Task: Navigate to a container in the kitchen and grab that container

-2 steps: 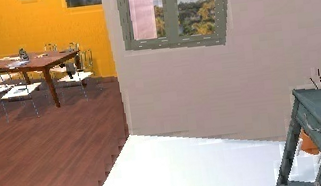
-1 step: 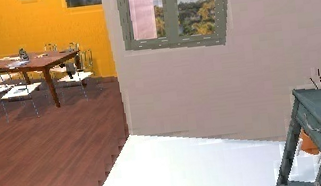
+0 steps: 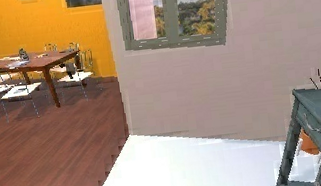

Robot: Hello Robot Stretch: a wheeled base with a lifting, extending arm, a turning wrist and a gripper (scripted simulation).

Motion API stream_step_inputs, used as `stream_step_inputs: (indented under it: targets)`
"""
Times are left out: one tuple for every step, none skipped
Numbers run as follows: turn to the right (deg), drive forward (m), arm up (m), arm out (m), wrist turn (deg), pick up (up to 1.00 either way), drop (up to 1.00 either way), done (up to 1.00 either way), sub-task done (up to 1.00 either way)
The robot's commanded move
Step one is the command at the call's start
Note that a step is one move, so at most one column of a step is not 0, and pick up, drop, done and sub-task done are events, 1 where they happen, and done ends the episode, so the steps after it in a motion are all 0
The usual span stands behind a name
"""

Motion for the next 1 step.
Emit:
stream_step_inputs:
  targets:
    - [0.0, 0.0, 0.0, 0.0, 21.0, 0.0, 0.0, 0.0, 0.0]
